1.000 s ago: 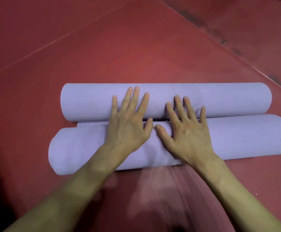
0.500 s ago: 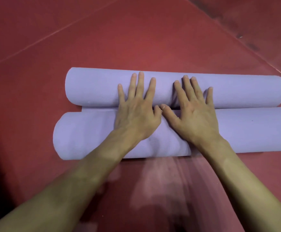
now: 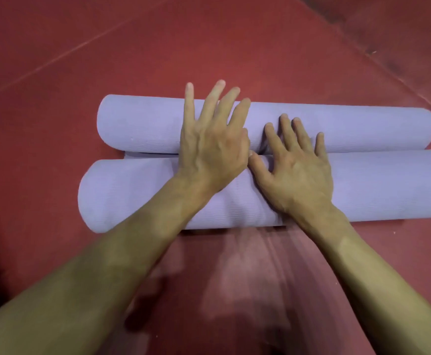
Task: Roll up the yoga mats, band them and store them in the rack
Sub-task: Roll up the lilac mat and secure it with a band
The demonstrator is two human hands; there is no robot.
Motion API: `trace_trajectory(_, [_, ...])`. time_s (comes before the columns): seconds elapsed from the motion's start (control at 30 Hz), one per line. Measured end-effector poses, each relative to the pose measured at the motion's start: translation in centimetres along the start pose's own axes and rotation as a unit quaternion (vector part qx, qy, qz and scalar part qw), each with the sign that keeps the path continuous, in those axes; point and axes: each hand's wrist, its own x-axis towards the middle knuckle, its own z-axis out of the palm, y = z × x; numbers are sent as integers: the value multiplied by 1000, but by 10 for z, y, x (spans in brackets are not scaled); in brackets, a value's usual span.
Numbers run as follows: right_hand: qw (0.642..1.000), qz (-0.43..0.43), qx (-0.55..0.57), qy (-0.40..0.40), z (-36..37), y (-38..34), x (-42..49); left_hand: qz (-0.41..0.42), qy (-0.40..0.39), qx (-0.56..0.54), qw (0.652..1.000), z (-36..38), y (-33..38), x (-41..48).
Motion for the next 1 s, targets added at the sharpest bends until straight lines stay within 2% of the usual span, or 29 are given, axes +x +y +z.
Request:
trace_trajectory(0.1, [1000, 5, 5, 21, 0, 0, 1, 28, -45, 54, 997, -8, 6, -12])
trace_trajectory(0.2, [998, 4, 5, 67, 4, 0, 0, -51, -123, 35, 990, -7, 9, -21])
trace_trajectory(0.27, [995, 4, 11, 97, 6, 0, 4, -88, -135, 0, 987, -2, 6, -16])
trace_trajectory(0.4, [993, 18, 31, 112, 1, 0, 27, -82, -141, -14, 987, 10, -8, 7])
trace_trajectory(0.53, [990, 17, 70, 122, -2, -1, 41, -122, -249, -22, 961, 13, -15, 23])
trace_trajectory(0.6, [985, 3, 78, 157, -1, 0, 36, -115, -242, -12, 963, 12, -12, 19])
trace_trajectory(0.67, [986, -3, 57, 157, 1, 0, 29, -97, -203, -12, 974, 10, -9, 11])
trace_trajectory(0.87, [998, 1, 5, 59, 4, -2, 19, -69, -111, -45, 990, 3, 2, -5])
trace_trajectory(1.0, [999, 9, 9, 52, 5, -1, 15, -86, -138, -55, 985, 2, 4, -15])
